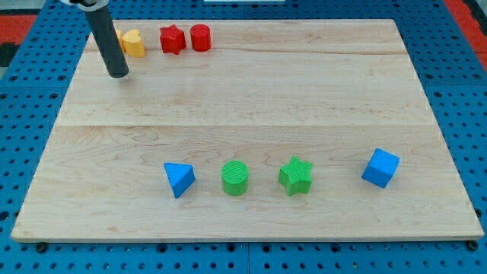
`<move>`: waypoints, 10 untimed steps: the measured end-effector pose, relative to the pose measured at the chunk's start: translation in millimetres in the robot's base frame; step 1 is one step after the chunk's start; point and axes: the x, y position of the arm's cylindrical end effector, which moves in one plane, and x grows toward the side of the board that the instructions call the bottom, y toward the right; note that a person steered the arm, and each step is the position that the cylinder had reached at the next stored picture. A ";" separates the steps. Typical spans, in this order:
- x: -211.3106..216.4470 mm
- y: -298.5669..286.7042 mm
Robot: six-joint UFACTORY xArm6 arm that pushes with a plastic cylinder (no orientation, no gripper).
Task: Separate the yellow hexagon from the yellow heart
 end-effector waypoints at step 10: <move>-28.0 33.1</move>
